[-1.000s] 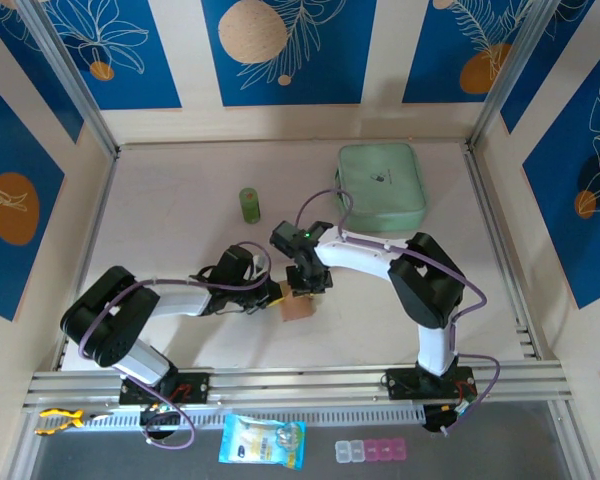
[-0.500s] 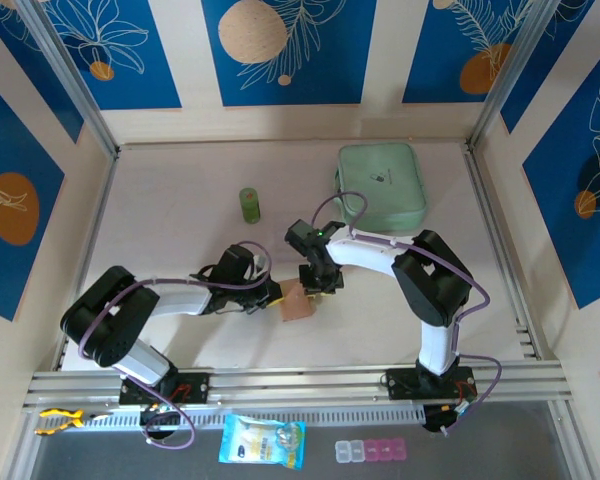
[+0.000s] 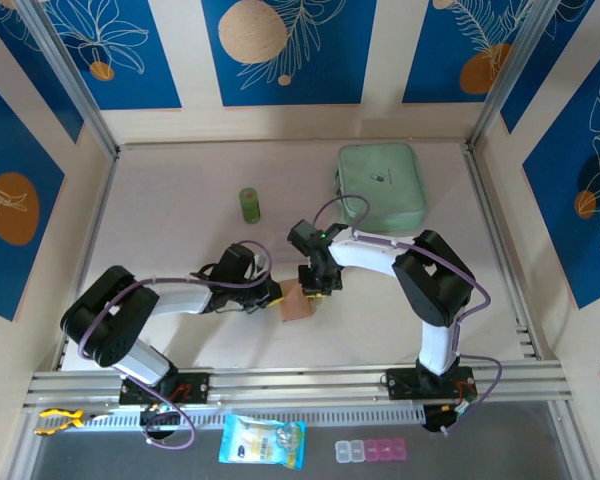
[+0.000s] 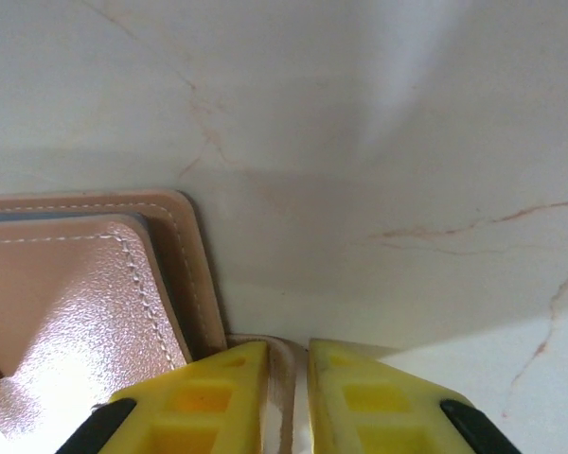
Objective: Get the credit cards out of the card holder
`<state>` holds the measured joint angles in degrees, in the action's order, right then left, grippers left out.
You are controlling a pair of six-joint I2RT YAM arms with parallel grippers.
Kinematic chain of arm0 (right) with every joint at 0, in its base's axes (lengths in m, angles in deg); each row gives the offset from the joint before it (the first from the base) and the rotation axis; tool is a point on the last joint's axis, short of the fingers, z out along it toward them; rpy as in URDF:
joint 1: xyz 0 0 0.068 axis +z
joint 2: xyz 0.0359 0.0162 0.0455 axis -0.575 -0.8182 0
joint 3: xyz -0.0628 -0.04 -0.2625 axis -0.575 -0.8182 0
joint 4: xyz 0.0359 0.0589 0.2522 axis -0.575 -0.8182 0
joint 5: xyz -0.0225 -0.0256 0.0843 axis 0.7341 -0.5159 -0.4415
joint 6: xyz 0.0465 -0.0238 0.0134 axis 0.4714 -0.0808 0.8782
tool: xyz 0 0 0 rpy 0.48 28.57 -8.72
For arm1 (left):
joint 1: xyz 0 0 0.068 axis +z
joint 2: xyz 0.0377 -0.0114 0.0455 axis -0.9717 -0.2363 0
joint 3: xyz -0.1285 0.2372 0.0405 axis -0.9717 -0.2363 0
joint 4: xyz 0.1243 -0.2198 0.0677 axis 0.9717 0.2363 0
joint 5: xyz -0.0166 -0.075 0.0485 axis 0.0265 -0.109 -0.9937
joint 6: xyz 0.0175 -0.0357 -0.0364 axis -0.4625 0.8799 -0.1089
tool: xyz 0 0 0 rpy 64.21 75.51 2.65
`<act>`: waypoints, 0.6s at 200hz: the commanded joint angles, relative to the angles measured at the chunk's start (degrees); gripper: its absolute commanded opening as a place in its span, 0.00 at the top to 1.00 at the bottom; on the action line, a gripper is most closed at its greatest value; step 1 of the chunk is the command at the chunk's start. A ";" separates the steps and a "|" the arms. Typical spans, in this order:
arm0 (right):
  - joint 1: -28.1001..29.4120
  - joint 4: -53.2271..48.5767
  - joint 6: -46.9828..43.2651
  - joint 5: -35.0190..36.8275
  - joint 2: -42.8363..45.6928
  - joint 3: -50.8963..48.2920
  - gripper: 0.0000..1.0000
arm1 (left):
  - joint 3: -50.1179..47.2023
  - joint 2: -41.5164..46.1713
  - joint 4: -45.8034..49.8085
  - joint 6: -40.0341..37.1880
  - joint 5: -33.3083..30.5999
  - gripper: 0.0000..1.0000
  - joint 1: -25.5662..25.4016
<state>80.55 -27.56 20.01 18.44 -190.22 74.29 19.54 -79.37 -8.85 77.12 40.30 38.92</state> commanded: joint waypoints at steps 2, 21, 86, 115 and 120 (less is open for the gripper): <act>0.16 1.86 0.33 -4.36 1.43 -0.92 0.81 | 0.81 -1.03 3.88 -1.42 -1.96 1.00 -0.13; 0.16 1.93 0.39 -4.41 1.97 -1.01 0.83 | 1.08 -0.80 3.88 -1.44 -1.95 1.00 -0.16; -1.28 0.63 -0.16 -3.20 5.34 -2.22 0.89 | 3.45 2.17 6.45 -3.38 -2.34 1.00 0.43; -2.51 -0.41 -0.79 -2.71 7.46 -2.77 0.89 | 4.54 6.19 10.94 -5.53 -4.01 0.90 1.35; -2.71 -0.70 -0.86 -2.67 7.81 -2.77 0.89 | 4.57 7.12 11.66 -5.80 -4.44 0.88 1.61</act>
<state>78.84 -26.44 19.99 16.38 -185.76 72.22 22.21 -76.53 -2.47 74.39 38.38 39.45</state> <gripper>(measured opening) 0.114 0.088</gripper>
